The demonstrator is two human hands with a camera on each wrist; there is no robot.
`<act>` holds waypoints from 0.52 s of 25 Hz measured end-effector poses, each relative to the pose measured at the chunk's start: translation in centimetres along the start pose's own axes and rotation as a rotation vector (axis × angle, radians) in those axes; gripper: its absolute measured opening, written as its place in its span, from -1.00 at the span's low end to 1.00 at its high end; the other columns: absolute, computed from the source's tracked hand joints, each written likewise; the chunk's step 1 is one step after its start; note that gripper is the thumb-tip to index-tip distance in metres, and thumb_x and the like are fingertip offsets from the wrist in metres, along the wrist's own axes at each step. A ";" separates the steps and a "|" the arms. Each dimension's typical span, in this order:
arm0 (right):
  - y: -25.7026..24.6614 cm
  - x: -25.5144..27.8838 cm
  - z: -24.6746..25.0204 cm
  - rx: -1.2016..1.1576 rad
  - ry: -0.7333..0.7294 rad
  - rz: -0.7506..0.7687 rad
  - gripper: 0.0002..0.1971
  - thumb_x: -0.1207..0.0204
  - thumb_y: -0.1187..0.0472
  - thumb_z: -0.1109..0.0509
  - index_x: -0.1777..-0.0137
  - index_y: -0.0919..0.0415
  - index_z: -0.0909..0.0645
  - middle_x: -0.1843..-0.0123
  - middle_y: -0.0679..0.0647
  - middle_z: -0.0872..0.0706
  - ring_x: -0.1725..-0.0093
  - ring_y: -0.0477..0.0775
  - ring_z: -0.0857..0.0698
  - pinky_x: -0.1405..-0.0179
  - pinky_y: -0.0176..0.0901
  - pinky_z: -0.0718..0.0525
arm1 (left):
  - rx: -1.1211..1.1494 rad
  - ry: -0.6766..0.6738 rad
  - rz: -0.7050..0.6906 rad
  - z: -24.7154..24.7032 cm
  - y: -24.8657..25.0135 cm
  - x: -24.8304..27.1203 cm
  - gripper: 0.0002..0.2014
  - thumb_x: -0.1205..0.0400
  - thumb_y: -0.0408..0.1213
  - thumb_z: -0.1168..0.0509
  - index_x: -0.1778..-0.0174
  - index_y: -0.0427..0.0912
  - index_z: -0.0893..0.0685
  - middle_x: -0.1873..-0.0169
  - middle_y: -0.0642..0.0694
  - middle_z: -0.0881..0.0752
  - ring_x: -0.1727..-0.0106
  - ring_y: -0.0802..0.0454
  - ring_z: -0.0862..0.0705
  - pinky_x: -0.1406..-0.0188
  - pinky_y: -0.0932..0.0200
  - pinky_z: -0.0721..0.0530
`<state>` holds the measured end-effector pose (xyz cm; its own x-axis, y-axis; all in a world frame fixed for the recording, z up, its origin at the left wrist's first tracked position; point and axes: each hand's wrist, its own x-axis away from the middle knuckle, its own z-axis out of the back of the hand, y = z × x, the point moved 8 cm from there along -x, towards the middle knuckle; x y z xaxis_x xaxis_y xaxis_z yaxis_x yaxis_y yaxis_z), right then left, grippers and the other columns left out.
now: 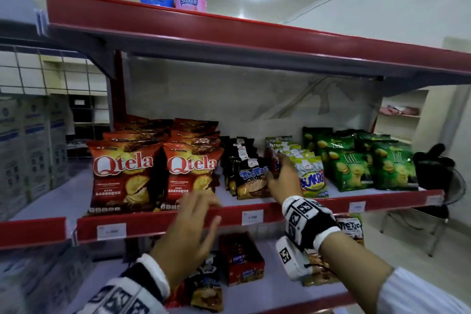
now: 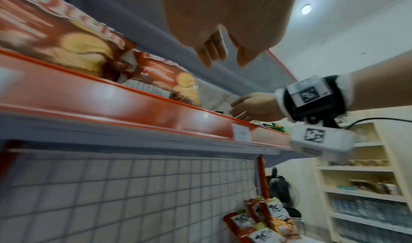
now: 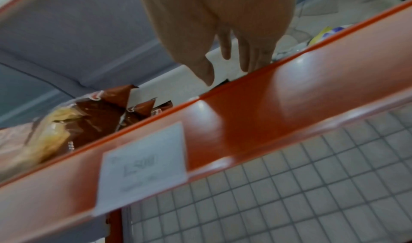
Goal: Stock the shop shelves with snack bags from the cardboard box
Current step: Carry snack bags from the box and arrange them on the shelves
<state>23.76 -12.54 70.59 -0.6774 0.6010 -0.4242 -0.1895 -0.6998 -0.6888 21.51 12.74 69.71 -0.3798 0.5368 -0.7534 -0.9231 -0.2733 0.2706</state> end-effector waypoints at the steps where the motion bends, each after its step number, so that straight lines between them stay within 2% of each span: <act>1: 1.0 -0.6 -0.4 -0.002 -0.068 -0.033 -0.34 -0.55 0.17 -0.40 -0.59 0.20 -0.20 -0.43 0.30 -0.52 -0.41 0.31 -0.51 -0.38 0.00 -0.48 | 0.030 -0.120 0.023 -2.8 0.9 -0.8 -0.82 -0.63 -0.19 -0.17 -0.12 0.05 -0.41 -0.13 0.18 -0.38 -0.21 0.33 -0.36 -0.26 0.43 -0.43; 2: 1.7 -0.9 -1.0 0.010 -0.139 -0.064 -0.27 -0.53 0.09 -0.42 -0.61 0.20 -0.15 -0.42 0.30 -0.55 -0.38 0.31 -0.55 -0.32 -0.05 -0.50 | 0.057 -0.195 0.079 -5.2 1.1 -1.6 -0.79 -0.65 -0.25 -0.17 -0.18 0.03 -0.40 -0.17 0.15 -0.37 -0.27 0.30 -0.35 -0.32 0.39 -0.41; 4: 3.1 -1.6 -1.8 -0.017 -0.229 -0.103 -0.24 -0.45 0.03 -0.50 -0.57 0.22 -0.25 -0.40 0.26 -0.60 -0.35 0.25 -0.59 -0.24 -0.15 -0.51 | 0.102 -0.251 0.352 -9.0 0.6 -4.1 -0.66 -0.67 -0.31 -0.17 -0.36 -0.12 -0.35 -0.32 -0.04 -0.39 -0.41 0.07 -0.36 -0.45 0.18 -0.37; 5: 3.5 -1.9 -2.1 -0.063 -0.251 -0.107 -0.29 -0.42 0.07 -0.54 -0.51 0.25 -0.36 -0.36 0.24 -0.63 -0.32 0.21 -0.62 -0.20 -0.20 -0.51 | 0.114 -0.235 0.495 -10.1 0.4 -5.4 -0.62 -0.68 -0.32 -0.16 -0.42 -0.20 -0.32 -0.39 -0.14 -0.38 -0.45 -0.04 -0.36 -0.46 0.14 -0.33; 7: 4.2 -2.4 -2.3 -0.227 -0.280 -0.110 -0.46 -0.41 0.21 -0.55 -0.38 0.29 -0.52 -0.26 0.25 -0.71 -0.24 0.19 -0.68 -0.22 -0.20 -0.57 | 0.065 -0.139 0.690 -11.2 0.2 -7.6 -0.53 -0.70 -0.28 -0.14 -0.51 -0.33 -0.24 -0.47 -0.29 -0.34 -0.52 -0.18 -0.30 -0.47 0.12 -0.26; 9: 4.1 -2.5 -1.8 -0.432 -0.306 -0.066 -0.65 -0.45 0.31 -0.50 -0.23 0.32 -0.61 -0.16 0.29 -0.75 -0.11 0.17 -0.72 -0.20 -0.07 -0.64 | 0.029 -0.031 0.784 -11.5 0.1 -8.9 -0.39 -0.72 -0.16 -0.13 -0.60 -0.37 -0.08 -0.55 -0.37 -0.25 -0.59 -0.24 -0.20 -0.51 0.03 -0.16; 10: 3.5 -2.3 -1.3 -0.504 -0.315 -0.024 -0.71 -0.49 0.32 -0.47 -0.20 0.31 -0.62 -0.14 0.27 -0.76 -0.06 0.10 -0.72 -0.13 -0.14 -0.65 | 0.060 0.037 0.821 -11.4 -0.2 -9.2 -0.32 -0.72 -0.07 -0.11 -0.63 -0.36 -0.02 -0.58 -0.37 -0.22 -0.60 -0.27 -0.18 -0.52 -0.01 -0.16; 11: 3.2 -2.2 -0.7 -0.575 -0.329 0.013 -0.75 -0.52 0.31 -0.43 -0.20 0.27 -0.61 -0.12 0.21 -0.76 -0.03 0.04 -0.70 -0.05 -0.27 -0.64 | 0.109 0.098 0.852 -11.5 -0.6 -9.5 -0.29 -0.71 0.01 -0.09 -0.64 -0.36 -0.01 -0.58 -0.37 -0.24 -0.59 -0.28 -0.21 -0.51 -0.05 -0.20; 13: 2.7 -2.1 0.1 -0.732 -0.374 0.026 -0.78 -0.59 0.25 -0.37 -0.21 0.19 -0.57 -0.09 0.10 -0.72 -0.06 -0.02 -0.68 -0.05 -0.37 -0.62 | 0.219 0.166 0.873 -12.0 -1.5 -10.2 -0.37 -0.71 0.05 -0.05 -0.56 -0.36 -0.20 -0.47 -0.39 -0.44 -0.48 -0.31 -0.42 -0.35 -0.01 -0.37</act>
<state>24.57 -15.77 69.66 -0.8917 0.3291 -0.3109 0.2539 -0.2049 -0.9453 27.51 -1.84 69.78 -0.9503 0.0846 -0.2998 -0.3096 -0.3617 0.8794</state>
